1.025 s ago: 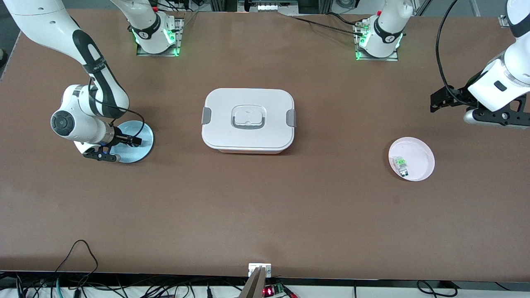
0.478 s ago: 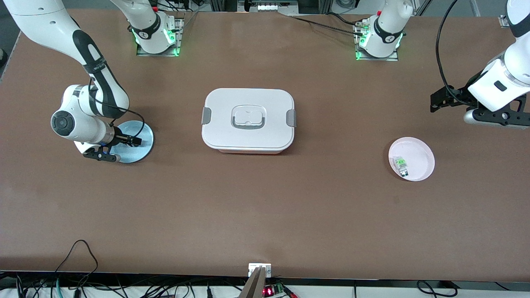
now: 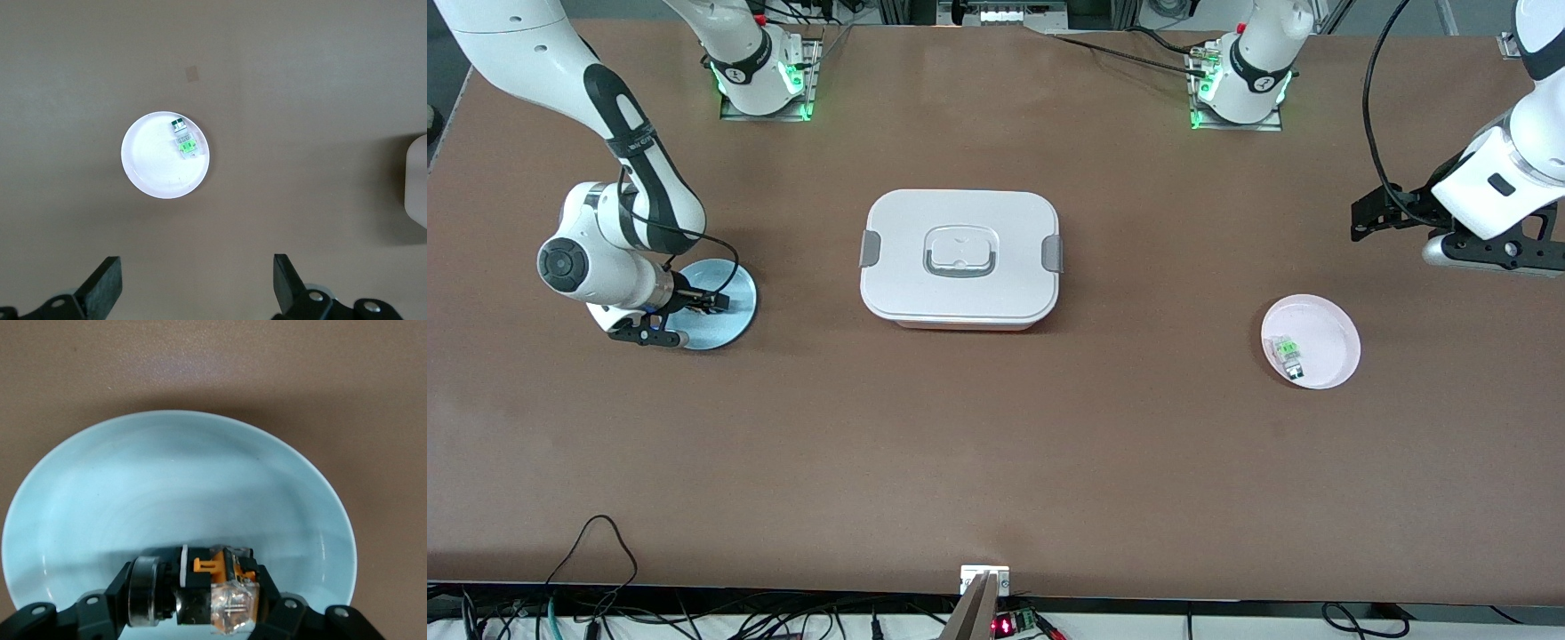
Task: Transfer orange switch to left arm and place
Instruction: 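Close the right gripper on the orange switch, then lift the orange switch off the blue plate with the right gripper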
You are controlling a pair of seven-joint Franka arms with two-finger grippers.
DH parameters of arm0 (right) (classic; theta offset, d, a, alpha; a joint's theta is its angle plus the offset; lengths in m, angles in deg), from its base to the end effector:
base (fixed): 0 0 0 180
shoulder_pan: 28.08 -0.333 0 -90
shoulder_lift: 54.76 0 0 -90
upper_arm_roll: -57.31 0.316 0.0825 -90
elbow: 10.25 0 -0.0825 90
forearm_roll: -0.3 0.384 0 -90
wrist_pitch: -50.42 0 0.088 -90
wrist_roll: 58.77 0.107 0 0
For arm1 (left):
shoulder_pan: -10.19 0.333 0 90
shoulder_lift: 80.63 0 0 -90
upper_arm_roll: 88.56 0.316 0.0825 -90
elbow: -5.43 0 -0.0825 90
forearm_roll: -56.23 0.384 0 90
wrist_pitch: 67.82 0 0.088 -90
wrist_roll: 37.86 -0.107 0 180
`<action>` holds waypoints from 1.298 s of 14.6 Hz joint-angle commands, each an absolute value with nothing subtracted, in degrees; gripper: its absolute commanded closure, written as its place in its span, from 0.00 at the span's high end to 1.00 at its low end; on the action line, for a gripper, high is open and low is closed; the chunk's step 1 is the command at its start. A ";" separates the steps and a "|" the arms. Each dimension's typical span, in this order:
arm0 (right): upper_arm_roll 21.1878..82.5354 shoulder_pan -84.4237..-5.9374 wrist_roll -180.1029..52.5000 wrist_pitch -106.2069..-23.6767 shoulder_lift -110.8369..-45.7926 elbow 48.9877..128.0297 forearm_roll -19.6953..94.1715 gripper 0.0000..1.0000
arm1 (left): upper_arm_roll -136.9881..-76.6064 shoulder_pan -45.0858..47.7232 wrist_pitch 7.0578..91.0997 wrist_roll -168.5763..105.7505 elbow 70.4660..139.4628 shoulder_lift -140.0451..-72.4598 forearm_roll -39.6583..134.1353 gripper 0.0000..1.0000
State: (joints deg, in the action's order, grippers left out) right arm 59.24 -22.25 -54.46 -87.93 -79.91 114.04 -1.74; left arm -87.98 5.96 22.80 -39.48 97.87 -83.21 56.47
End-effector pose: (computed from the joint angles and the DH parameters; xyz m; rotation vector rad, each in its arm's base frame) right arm 0.5398 -0.0364 0.1735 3.1146 -0.1812 -0.3021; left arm 0.5648 -0.0357 0.5801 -3.1300 0.1444 0.1202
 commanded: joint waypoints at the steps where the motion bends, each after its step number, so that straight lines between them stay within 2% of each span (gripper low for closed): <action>1: 59.68 -21.93 -55.78 -88.01 -79.29 113.85 -1.63 0.35 | -87.94 5.45 21.48 -39.27 96.22 -83.71 58.87 1.00; 5: 61.18 -21.93 -56.22 -82.41 -75.78 111.84 -1.37 0.35 | -87.94 5.45 21.39 -39.27 96.31 -83.62 58.87 1.00; 10: 61.79 -21.93 -58.67 -71.51 -71.12 104.37 0.65 0.36 | -87.94 5.45 20.78 -39.27 96.22 -83.53 58.87 1.00; 12: 61.97 -22.02 -61.48 -67.73 -69.19 101.04 4.94 0.36 | -88.03 5.36 19.90 -39.18 96.22 -83.44 58.87 1.00; 17: 62.40 -22.19 -67.98 -58.67 -66.72 91.98 9.18 0.36 | -87.94 5.27 19.89 -39.62 94.11 -84.15 58.87 1.00; 19: 64.42 -22.28 -69.49 -56.47 -66.54 88.21 10.31 0.36 | -87.94 5.36 19.81 -39.62 94.02 -84.15 58.87 1.00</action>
State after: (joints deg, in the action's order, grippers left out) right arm 62.62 -22.38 -67.32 -59.72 -66.50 92.26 8.52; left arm -88.04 5.90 21.33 -39.48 96.29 -83.23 56.47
